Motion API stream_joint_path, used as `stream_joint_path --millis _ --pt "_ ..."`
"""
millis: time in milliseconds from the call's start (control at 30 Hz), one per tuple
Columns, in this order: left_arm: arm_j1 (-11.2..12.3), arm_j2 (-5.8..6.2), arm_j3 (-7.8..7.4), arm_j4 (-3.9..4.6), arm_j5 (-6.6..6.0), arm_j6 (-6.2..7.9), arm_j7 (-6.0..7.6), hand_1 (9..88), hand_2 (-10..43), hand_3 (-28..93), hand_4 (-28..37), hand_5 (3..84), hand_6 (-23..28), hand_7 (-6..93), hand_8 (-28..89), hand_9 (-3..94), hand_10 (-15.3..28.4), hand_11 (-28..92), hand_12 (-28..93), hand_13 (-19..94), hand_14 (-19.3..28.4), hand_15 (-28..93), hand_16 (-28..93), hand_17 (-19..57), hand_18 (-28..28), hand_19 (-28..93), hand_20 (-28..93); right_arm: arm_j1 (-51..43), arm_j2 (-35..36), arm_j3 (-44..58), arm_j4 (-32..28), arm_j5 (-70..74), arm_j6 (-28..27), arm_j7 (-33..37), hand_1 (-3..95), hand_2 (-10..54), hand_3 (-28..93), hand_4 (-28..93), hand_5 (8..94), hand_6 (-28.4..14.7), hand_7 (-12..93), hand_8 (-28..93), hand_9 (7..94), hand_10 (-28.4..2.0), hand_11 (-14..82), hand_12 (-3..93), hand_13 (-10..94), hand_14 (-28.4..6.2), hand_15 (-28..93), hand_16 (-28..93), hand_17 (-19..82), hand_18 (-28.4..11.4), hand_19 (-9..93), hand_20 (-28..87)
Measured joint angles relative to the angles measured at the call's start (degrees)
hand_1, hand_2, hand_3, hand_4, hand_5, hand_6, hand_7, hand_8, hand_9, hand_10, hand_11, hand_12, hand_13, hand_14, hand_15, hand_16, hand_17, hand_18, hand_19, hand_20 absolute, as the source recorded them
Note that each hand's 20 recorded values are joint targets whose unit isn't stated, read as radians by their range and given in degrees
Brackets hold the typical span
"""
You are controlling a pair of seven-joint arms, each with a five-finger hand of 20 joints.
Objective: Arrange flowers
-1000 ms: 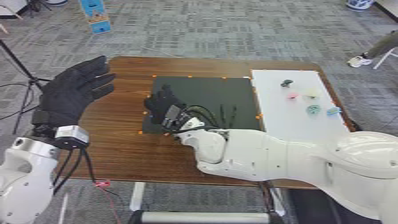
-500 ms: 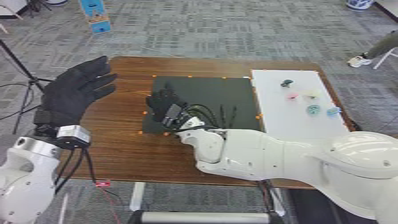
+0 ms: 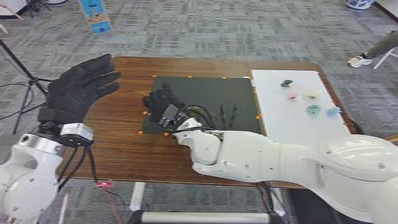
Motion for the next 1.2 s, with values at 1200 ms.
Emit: stream_joint_path --millis 1200 --pt "4.41 -0.9 -3.2 -1.37 0.0 0.45 0.22 22.1 -5.8 72 -28.3 35.5 4.0 20.2 -9 28.5 11.8 22 18 24 13.9 31 2 -9.1 21.4 44 12 -3.17 15.48 14.47 -21.3 6.64 -26.06 -24.47 35.5 14.2 91 -24 45.5 5.1 19 -14 69.9 -10.9 56.3 53.8 64 -13.3 84 42 26 -20.9 77 47"
